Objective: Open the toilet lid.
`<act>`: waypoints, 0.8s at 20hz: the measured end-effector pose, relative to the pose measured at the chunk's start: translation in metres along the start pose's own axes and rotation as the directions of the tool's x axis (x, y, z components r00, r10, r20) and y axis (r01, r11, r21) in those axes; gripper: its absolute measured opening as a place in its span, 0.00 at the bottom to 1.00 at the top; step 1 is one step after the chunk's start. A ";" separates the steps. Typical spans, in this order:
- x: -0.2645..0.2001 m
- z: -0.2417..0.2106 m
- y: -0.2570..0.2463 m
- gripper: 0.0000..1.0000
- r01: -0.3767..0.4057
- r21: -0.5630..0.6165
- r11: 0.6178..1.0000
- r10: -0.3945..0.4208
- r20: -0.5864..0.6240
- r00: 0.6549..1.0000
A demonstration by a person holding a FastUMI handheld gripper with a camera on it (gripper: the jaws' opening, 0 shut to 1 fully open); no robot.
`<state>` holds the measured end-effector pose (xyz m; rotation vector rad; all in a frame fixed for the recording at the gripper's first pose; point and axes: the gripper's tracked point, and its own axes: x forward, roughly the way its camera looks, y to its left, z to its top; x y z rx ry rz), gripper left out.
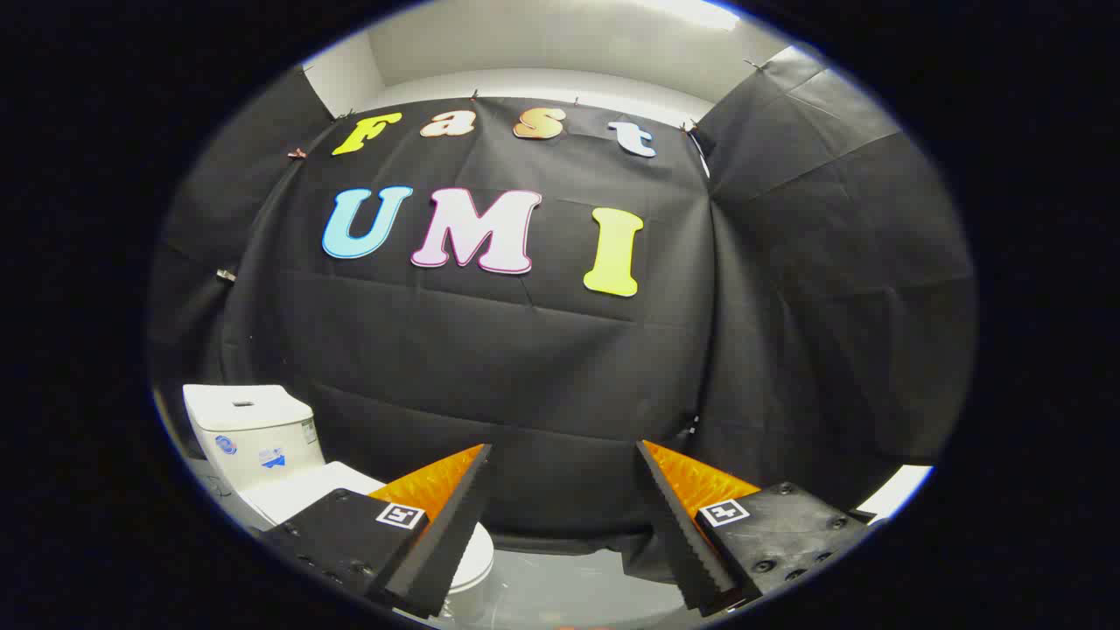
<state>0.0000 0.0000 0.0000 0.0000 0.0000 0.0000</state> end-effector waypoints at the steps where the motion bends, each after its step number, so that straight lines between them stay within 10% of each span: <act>1: -0.001 0.001 0.001 0.98 -0.002 -0.004 1.000 0.002 0.007 1.000; 16: -0.003 0.001 0.009 0.98 -0.025 0.003 1.000 0.025 0.012 1.000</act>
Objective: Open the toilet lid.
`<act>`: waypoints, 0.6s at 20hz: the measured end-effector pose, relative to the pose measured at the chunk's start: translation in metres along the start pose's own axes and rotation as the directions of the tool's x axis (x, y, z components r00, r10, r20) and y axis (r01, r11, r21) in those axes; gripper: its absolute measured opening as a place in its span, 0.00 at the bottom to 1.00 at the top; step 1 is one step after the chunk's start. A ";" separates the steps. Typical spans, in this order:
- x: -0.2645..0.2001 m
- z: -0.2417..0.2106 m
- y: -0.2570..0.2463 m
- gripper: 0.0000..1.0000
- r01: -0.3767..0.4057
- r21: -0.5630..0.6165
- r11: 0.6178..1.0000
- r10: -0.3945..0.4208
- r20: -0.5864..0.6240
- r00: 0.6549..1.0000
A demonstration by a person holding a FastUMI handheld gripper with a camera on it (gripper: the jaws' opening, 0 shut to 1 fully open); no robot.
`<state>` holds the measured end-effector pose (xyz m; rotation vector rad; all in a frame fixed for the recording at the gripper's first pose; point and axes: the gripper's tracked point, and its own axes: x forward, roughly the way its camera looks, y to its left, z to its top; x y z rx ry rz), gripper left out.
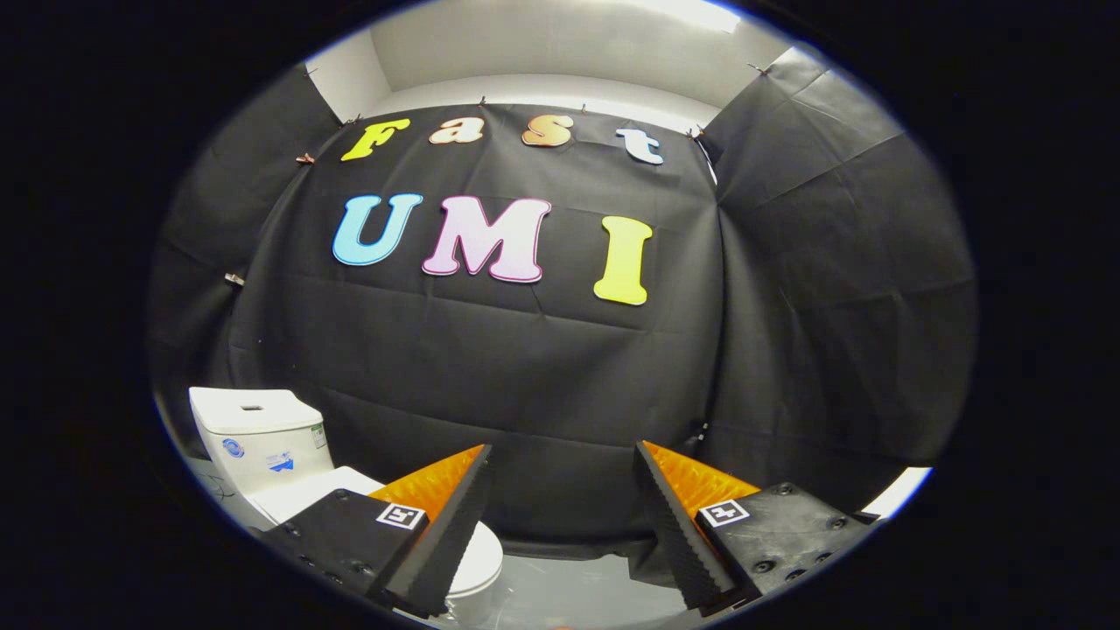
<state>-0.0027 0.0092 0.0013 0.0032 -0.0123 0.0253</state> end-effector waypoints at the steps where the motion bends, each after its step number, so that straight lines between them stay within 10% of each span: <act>1: 0.000 -0.002 0.002 0.98 -0.005 -0.003 1.000 0.005 -0.005 1.000; 12: 0.001 -0.009 0.004 0.98 -0.019 -0.009 1.000 0.018 -0.033 0.999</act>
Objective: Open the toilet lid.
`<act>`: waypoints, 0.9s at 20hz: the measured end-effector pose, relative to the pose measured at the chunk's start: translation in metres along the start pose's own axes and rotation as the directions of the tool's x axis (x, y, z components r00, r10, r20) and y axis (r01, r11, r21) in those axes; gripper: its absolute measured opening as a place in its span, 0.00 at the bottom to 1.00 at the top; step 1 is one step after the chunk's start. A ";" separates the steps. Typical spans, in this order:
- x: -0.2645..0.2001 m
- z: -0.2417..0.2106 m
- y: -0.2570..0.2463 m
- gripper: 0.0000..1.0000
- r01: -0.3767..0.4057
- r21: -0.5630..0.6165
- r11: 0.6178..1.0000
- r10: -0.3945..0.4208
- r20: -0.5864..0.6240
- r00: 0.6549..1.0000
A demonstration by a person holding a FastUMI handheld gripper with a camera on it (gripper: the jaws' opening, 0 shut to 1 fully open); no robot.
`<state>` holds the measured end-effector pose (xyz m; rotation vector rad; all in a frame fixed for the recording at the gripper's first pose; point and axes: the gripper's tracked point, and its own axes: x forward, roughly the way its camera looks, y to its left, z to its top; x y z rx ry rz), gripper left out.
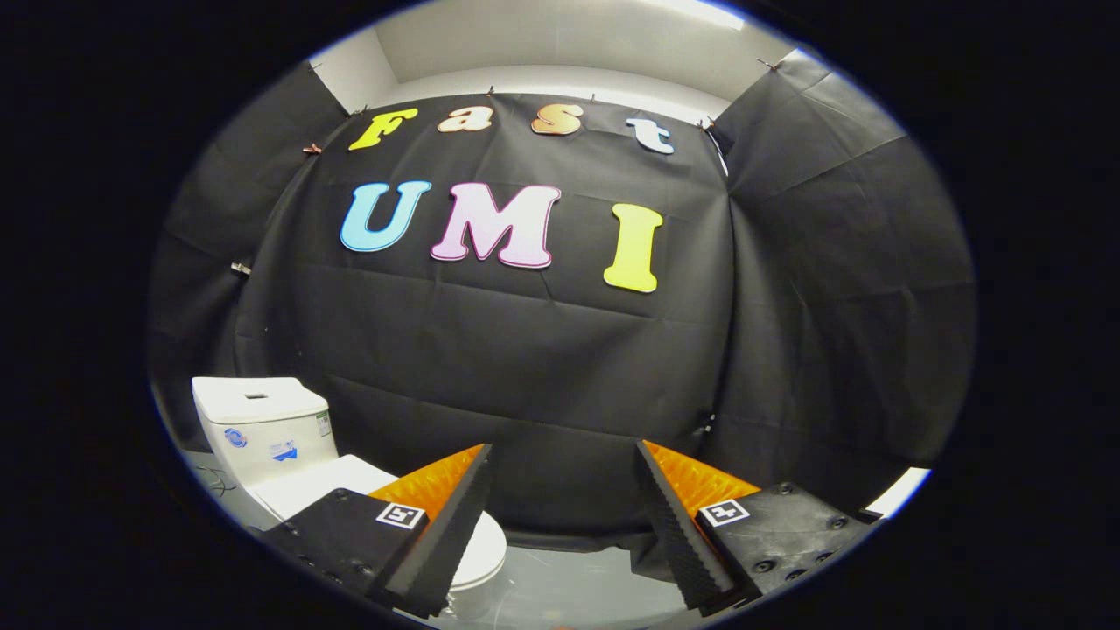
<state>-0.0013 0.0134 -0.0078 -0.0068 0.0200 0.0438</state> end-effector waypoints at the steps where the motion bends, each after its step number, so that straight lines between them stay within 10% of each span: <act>1: 0.000 0.000 0.000 0.98 0.001 0.000 1.000 -0.001 0.002 1.000; 10: 0.002 -0.006 0.011 0.98 -0.034 0.026 0.999 0.034 -0.016 0.999; 18: 0.011 -0.112 0.034 0.98 -0.054 0.289 0.956 0.160 -0.360 0.919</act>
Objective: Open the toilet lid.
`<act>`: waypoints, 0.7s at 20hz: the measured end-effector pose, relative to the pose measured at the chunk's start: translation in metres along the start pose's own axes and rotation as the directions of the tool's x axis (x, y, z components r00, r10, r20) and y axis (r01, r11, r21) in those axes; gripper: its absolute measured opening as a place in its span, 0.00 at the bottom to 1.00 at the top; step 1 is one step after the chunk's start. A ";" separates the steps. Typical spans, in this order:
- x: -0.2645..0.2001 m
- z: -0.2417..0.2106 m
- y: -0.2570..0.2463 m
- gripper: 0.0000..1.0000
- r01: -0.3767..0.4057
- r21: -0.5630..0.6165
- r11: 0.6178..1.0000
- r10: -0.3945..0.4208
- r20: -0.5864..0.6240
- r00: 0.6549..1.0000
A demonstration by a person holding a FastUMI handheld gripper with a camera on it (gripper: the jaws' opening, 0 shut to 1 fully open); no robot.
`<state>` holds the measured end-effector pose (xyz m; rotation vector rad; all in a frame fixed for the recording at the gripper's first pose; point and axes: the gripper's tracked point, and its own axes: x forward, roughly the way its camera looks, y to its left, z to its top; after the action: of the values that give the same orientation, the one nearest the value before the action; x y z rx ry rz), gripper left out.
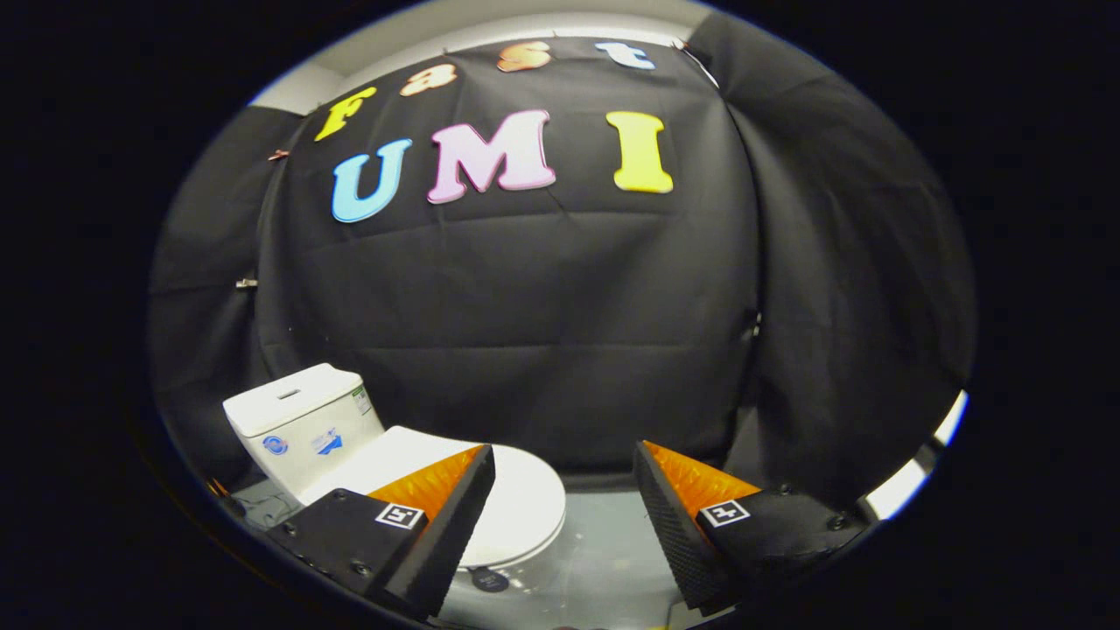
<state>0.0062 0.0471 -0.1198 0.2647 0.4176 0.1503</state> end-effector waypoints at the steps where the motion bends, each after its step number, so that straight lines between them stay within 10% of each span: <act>1: 0.007 -0.021 -0.003 0.99 -0.004 0.047 0.999 0.007 -0.070 0.998; 10: 0.022 -0.164 0.002 0.99 0.032 0.344 0.939 0.139 -0.460 0.877; 14: 0.028 -0.230 0.016 0.99 0.141 0.498 0.856 0.209 -0.582 0.786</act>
<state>-0.0665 0.1192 -0.3287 0.7747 1.1272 0.1579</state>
